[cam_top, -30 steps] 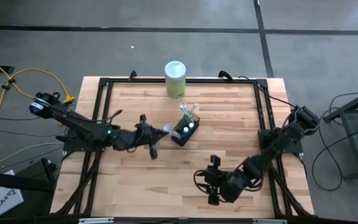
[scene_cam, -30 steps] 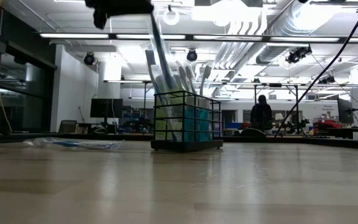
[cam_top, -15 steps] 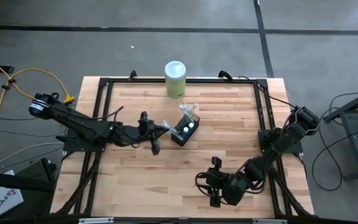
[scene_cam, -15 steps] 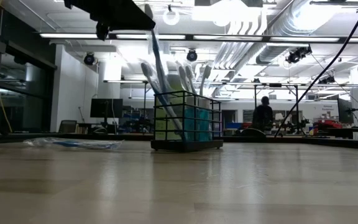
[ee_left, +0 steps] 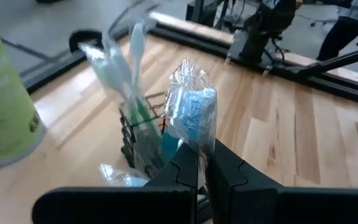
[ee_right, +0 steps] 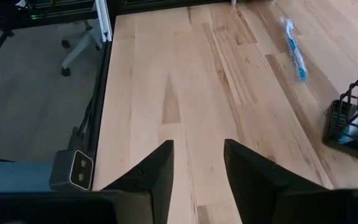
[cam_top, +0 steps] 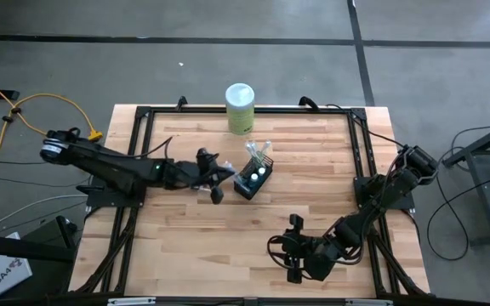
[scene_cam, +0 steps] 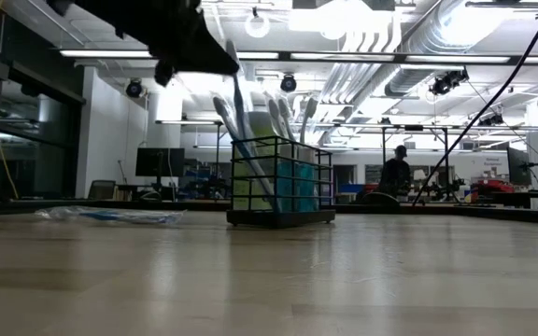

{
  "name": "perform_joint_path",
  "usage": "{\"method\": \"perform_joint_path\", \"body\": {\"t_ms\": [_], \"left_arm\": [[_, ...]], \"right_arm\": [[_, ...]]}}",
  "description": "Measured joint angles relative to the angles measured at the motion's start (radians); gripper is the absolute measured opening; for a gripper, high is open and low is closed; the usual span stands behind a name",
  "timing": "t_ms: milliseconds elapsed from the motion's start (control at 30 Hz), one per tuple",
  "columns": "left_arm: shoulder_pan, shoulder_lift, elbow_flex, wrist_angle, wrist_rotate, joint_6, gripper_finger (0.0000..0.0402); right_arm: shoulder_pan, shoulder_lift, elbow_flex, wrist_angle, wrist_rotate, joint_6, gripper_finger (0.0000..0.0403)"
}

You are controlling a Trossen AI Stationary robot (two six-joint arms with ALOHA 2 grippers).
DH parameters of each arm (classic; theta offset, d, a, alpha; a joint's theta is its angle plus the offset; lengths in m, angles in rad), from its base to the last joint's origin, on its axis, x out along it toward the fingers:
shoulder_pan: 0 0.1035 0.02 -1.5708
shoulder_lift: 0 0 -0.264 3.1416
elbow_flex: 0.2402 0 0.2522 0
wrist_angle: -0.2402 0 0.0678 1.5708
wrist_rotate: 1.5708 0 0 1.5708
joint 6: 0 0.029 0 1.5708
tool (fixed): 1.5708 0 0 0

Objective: Pick & Place toothbrushing station
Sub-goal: Put the right blue toothbrush into the left section of the black wire organizer

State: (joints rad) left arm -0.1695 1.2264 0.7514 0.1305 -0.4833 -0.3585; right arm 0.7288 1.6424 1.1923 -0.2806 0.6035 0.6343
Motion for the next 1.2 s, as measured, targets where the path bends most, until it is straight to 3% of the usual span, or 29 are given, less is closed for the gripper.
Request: {"method": "perform_joint_path", "body": {"t_ms": [267,533,900,1200], "left_arm": [[0.091,0.068,0.0,-0.002,0.131,-0.039,0.0002],[0.104,0.098,0.0,0.009,0.207,-0.051,0.0025],[0.101,0.098,0.0,0.063,0.212,-0.014,0.0102],[0.101,0.098,0.0,0.063,0.212,-0.013,0.0111]], "right_arm": [[0.0,0.0,0.0,0.0,0.0,0.0,0.0132],[0.0,0.0,0.0,0.0,0.0,-0.002,0.0133],[0.0,0.001,0.0,0.0,-0.001,-0.002,0.0133],[0.0,0.001,0.0,0.0,-0.004,-0.002,0.0133]]}}
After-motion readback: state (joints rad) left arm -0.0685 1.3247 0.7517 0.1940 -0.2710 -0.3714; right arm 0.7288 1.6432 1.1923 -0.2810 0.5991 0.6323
